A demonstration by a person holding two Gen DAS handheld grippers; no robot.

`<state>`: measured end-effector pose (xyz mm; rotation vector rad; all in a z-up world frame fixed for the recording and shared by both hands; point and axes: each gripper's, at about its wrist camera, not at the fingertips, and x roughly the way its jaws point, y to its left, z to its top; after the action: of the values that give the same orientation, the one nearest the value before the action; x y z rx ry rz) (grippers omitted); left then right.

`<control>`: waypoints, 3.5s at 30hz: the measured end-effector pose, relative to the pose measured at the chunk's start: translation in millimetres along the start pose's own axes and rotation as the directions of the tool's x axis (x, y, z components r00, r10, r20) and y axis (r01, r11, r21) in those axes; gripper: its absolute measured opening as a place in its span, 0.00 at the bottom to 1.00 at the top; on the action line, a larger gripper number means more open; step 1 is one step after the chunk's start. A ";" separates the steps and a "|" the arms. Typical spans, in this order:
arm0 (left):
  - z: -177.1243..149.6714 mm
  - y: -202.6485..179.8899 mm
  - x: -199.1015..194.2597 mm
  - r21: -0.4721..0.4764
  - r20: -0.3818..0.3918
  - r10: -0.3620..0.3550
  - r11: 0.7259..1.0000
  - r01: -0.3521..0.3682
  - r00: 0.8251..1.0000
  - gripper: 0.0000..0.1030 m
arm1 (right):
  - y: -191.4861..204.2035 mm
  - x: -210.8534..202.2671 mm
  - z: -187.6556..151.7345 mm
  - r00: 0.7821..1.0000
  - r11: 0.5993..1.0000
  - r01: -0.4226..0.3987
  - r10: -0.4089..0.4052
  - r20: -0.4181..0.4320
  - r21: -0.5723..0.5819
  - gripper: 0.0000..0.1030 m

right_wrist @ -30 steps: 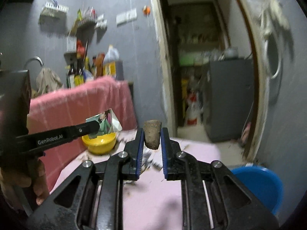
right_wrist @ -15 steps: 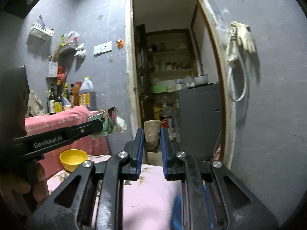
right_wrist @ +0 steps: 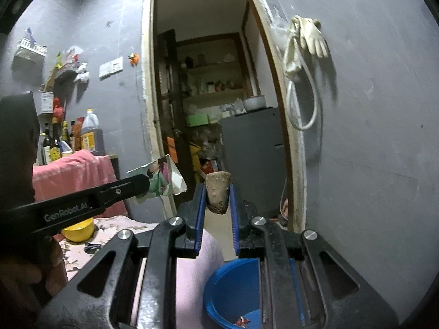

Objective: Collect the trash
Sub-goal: 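Lift and carry both held pieces over the blue bucket, then open both tools to drop the pieces into the blue bucket, then move both tools back to the remaining trash on the table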

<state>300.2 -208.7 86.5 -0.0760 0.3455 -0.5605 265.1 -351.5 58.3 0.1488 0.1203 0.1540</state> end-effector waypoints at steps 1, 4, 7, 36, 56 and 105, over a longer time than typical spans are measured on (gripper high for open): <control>-1.7 -0.7 6.5 0.001 -0.013 -0.002 1.000 0.002 1.000 0.00 | -4.8 2.7 -2.9 1.000 1.000 0.006 -0.006 -0.009 0.007 0.24; -9.0 -1.7 25.0 0.003 -0.055 -0.001 1.000 0.002 0.998 0.00 | -16.8 11.3 -11.0 0.999 0.999 0.022 -0.021 -0.035 0.025 0.24; -18.3 -1.3 44.7 0.004 -0.101 0.003 1.000 -0.003 0.995 0.00 | -29.2 22.5 -20.6 0.997 0.998 0.035 -0.032 -0.067 0.048 0.24; -103.6 38.1 153.4 -0.072 -0.452 0.039 0.994 -0.080 0.891 0.17 | -95.5 92.6 -100.3 0.939 0.974 0.134 -0.066 -0.337 0.182 0.41; -57.9 46.6 83.5 -0.087 -0.328 0.070 0.991 -0.104 0.942 0.18 | -59.9 67.0 -62.6 0.960 0.984 0.102 -0.060 -0.272 0.144 0.43; -60.4 200.9 -214.3 -0.211 0.152 0.527 0.844 -0.493 0.836 0.96 | 193.1 8.9 -9.8 0.982 0.978 -0.176 0.182 0.045 -0.113 1.00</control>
<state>212.0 76.9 61.1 -0.1922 0.1953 0.0150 244.8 -160.0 77.9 0.0547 0.0429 0.3352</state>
